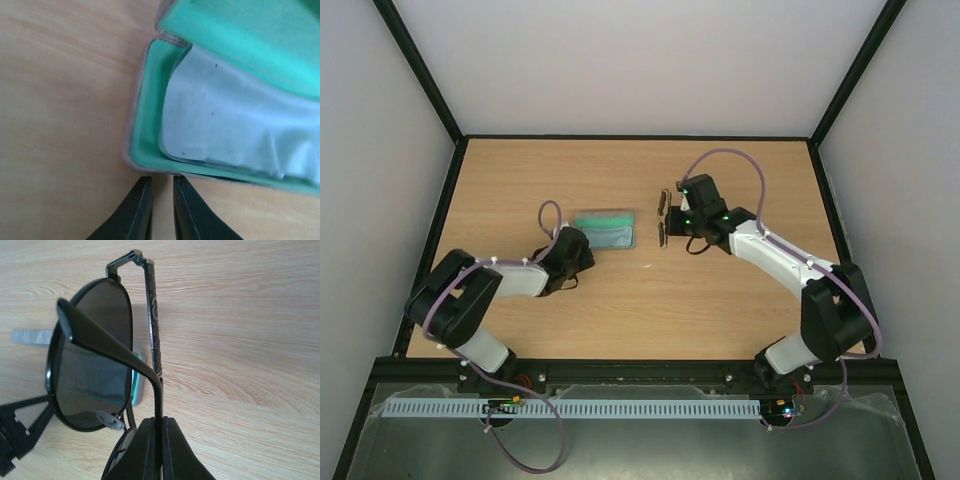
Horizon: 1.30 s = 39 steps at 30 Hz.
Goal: Organize the sunglasses
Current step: Adjust the sunglasses case at the center of the board.
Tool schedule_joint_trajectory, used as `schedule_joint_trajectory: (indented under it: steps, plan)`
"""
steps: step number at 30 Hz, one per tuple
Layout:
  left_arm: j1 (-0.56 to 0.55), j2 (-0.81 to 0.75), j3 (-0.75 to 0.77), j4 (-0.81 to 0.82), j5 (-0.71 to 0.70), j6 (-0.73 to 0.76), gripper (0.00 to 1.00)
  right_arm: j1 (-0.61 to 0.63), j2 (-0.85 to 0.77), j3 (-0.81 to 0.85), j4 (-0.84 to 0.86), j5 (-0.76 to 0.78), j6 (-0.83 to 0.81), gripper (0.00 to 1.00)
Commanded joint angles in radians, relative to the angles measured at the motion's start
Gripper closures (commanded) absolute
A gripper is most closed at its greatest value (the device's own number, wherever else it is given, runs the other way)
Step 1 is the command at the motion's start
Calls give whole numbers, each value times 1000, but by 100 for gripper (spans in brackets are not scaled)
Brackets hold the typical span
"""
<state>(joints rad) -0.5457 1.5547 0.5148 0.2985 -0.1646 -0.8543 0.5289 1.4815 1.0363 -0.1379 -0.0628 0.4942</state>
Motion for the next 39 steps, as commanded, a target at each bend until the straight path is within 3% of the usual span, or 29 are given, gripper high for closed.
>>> schedule_joint_trajectory:
  steps: [1,11,15,32,39]
  plan:
    - [43,109,71,13,-1,27,85,49,50,76,-74,122,-77,98]
    - [98,287,309,-12,43,81,86,159,121,177,-83,335,-167,99]
    - [114,337,375,-15,91,100,86,179,144,224,-91,324,-156,99]
    - [35,413,386,109,245,90,87,216,379,616,-309,330,-44,99]
    - [28,398,346,174,280,76,87,232,482,762,-451,421,-47,99]
